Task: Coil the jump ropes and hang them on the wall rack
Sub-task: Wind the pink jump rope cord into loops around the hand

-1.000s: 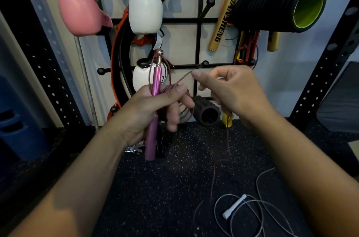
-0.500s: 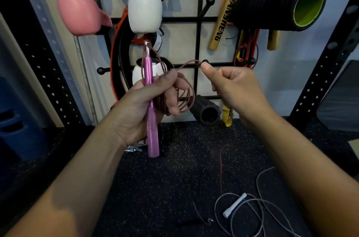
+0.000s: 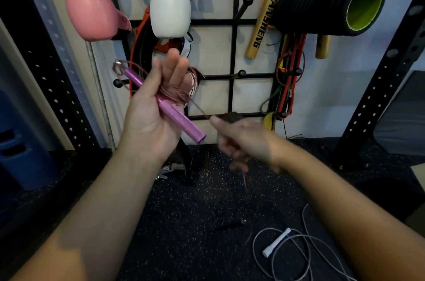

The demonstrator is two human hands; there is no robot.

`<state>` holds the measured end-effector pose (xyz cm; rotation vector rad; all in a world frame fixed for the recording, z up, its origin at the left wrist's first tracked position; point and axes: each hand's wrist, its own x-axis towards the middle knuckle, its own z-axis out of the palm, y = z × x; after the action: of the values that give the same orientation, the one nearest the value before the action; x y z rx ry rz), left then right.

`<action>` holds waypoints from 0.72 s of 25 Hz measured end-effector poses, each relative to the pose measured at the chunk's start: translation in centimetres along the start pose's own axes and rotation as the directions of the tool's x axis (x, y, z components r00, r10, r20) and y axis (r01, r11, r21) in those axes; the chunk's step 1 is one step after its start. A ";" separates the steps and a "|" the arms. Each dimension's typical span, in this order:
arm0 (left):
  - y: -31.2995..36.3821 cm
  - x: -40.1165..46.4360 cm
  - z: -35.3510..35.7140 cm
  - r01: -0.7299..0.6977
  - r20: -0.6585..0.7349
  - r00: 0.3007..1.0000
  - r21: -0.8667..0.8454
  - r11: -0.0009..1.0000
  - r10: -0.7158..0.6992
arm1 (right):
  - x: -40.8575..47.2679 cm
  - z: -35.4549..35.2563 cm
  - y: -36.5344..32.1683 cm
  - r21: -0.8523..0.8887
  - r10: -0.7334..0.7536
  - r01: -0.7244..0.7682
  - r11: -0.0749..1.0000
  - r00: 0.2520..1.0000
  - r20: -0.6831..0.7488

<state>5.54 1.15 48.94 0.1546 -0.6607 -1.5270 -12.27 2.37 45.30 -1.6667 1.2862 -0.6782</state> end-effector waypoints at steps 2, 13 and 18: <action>-0.1 0.1 -1.1 -0.113 -0.029 0.988 0.527 0.842 0.151 | 0.1 0.7 -0.3 -0.085 -0.097 0.111 0.990 0.984 0.151; -0.3 -1.0 -2.7 -0.083 0.103 0.961 0.993 0.088 -0.255 | -1.2 -1.4 -2.1 -0.546 -0.516 0.303 0.781 0.806 -0.291; -0.4 -0.9 -3.1 -0.047 0.147 0.925 0.960 0.277 -0.352 | -1.3 -2.7 -2.6 -0.257 -0.465 0.429 0.866 0.880 -0.097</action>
<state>6.82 1.04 45.96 0.9409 -1.8933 -1.1104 -13.76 2.85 48.91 -2.1760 1.1170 -0.9822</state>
